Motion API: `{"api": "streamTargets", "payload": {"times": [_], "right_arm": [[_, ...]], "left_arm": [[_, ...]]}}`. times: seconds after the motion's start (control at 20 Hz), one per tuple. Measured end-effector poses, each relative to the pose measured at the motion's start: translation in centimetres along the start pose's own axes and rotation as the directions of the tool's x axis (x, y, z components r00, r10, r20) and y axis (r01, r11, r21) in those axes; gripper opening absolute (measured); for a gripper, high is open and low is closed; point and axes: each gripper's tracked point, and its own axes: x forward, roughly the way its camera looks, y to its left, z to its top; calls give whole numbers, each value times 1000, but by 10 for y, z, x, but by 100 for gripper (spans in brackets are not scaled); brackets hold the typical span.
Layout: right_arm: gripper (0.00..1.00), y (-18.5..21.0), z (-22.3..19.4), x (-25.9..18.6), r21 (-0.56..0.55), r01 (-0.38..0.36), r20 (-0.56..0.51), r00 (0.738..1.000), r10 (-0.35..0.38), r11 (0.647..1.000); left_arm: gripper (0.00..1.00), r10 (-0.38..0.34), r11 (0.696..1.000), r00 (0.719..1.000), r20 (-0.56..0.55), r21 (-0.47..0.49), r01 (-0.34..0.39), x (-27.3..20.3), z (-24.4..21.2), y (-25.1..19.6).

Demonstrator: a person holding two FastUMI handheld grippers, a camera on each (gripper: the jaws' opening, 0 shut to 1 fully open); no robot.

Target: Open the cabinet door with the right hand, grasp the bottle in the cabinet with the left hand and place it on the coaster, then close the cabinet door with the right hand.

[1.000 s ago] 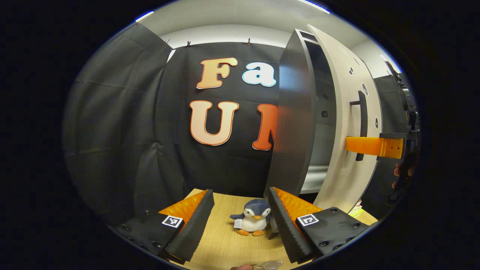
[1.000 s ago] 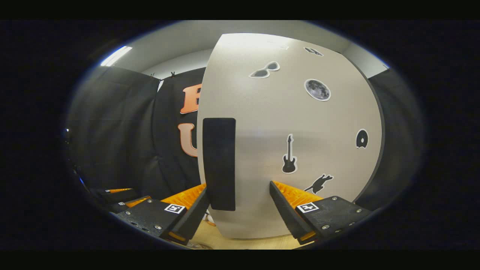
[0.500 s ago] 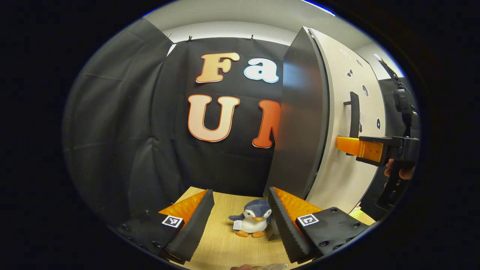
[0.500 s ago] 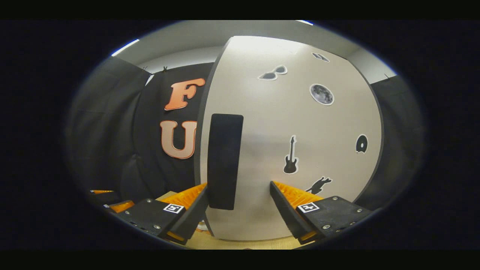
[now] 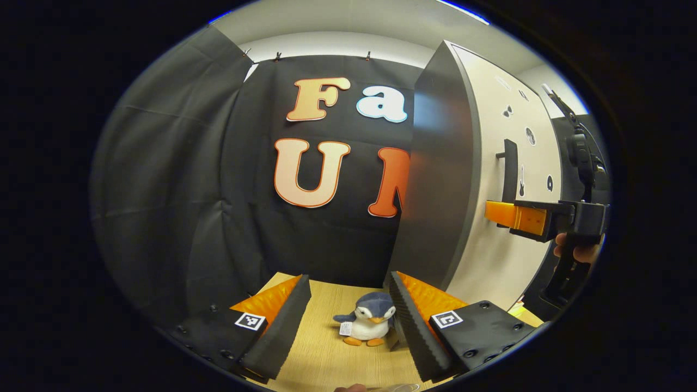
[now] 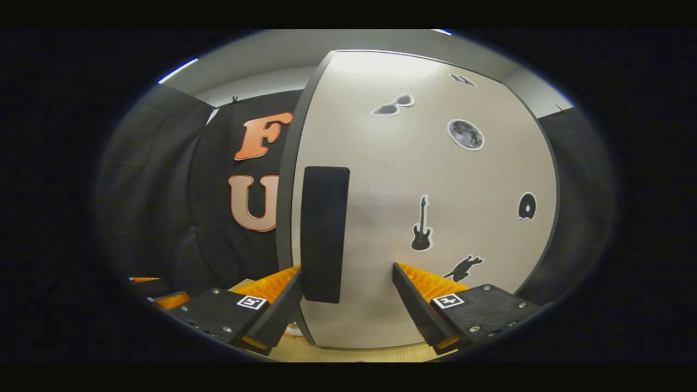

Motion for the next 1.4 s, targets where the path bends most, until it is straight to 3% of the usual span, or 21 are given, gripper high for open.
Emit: {"api": "streamTargets", "payload": {"times": [0.35, 0.9, 1.4], "right_arm": [[95, -21, 6, -85, 16, -14, 10, 1000, 14, 1000], [96, -95, -20, -256, 80, 57, 14, 998, -58, 995], [95, -105, -17, -297, 75, 54, 22, 998, -56, 996]], "left_arm": [[95, -8, 1000, 1000, 22, 14, 8, -49, 19, -34], [96, -43, 998, 999, 27, 54, 42, -148, 32, -102], [95, -37, 996, 996, 80, 87, 30, -185, 54, -118]]}}
